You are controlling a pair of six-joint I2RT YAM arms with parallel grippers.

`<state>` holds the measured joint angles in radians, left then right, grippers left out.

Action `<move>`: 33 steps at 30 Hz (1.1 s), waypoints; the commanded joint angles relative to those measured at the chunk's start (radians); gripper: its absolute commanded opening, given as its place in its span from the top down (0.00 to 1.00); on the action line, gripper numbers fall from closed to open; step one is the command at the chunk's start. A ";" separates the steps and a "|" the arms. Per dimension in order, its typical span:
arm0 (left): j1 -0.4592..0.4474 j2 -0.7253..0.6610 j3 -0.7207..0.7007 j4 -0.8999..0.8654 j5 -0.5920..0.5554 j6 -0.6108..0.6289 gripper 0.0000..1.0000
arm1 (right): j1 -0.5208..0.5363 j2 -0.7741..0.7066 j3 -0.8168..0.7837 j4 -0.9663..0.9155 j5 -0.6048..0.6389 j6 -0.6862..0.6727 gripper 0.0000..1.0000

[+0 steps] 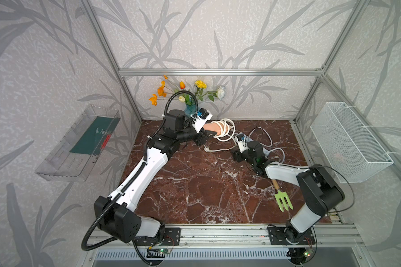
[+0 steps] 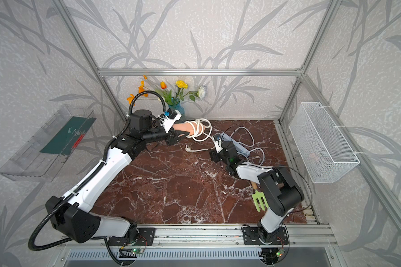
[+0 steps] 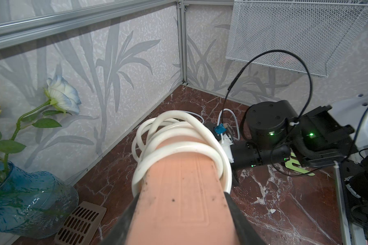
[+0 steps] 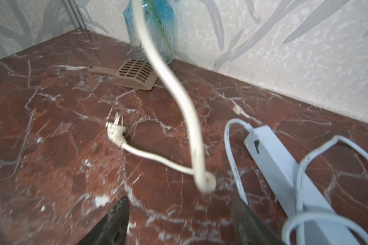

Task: Wrap the cord around the power strip
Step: Wrap the power cord around the power strip.

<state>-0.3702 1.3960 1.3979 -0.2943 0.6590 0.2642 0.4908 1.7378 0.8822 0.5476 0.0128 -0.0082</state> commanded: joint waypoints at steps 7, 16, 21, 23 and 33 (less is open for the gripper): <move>-0.002 -0.059 0.032 0.111 0.046 -0.050 1.00 | -0.021 0.333 0.386 0.092 -0.004 0.003 0.47; 0.001 -0.079 0.067 0.248 -0.013 -0.155 1.00 | -0.004 0.272 0.304 0.046 -0.029 0.020 0.97; 0.009 -0.086 0.134 0.192 -0.172 -0.090 1.00 | 0.051 0.117 0.074 0.082 0.055 -0.065 1.00; 0.026 -0.072 0.167 0.135 -0.255 -0.033 1.00 | 0.091 0.017 -0.030 0.098 0.121 -0.124 1.00; 0.097 0.052 0.155 -0.104 -0.467 0.245 1.00 | 0.134 -0.554 -0.140 0.020 0.236 -0.452 1.00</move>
<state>-0.2924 1.4078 1.5665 -0.3313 0.2489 0.4118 0.6285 1.2858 0.6731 0.5671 0.2195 -0.3313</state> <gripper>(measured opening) 0.501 0.086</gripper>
